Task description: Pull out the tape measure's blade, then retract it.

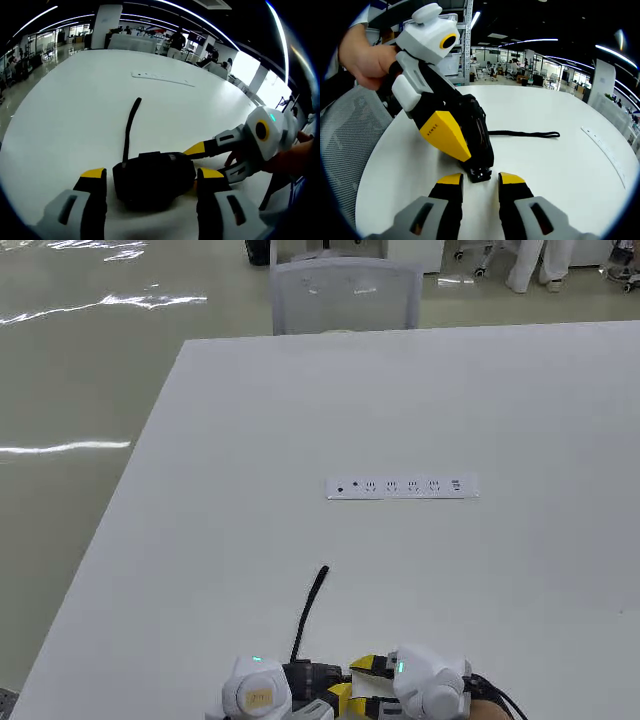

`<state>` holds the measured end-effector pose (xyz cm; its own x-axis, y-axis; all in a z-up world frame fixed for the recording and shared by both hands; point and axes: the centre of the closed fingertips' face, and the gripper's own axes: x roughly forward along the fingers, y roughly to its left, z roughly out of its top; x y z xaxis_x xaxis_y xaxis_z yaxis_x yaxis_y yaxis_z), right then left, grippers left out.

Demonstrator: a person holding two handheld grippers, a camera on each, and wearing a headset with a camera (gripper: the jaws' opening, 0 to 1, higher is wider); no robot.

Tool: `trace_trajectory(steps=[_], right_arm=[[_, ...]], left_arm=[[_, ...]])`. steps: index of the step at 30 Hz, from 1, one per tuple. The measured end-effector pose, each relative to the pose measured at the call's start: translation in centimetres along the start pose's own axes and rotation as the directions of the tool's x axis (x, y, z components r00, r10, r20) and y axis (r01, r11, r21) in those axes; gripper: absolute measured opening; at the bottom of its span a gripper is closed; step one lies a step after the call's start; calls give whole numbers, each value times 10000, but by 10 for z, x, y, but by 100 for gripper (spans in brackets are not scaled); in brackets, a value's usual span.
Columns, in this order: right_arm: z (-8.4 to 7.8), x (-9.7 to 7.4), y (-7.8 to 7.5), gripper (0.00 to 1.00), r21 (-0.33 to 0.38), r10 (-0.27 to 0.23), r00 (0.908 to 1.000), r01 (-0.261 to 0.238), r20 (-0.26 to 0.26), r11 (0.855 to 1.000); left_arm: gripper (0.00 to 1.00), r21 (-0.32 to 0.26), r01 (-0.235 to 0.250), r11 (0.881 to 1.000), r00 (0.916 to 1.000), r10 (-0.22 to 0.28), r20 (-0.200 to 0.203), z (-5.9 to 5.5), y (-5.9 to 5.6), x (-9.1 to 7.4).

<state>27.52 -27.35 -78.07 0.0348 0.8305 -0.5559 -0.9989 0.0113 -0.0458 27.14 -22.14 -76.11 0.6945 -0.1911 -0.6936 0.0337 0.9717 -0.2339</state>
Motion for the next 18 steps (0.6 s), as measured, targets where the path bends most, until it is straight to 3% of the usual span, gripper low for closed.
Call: trace_trajectory(steps=[18], right_arm=[[-1,-13,-1,35,904,-605,9980,587,173,9942]], left_arm=[[76,1024,808,9915,9963,-832,196,-3,-11,-7]])
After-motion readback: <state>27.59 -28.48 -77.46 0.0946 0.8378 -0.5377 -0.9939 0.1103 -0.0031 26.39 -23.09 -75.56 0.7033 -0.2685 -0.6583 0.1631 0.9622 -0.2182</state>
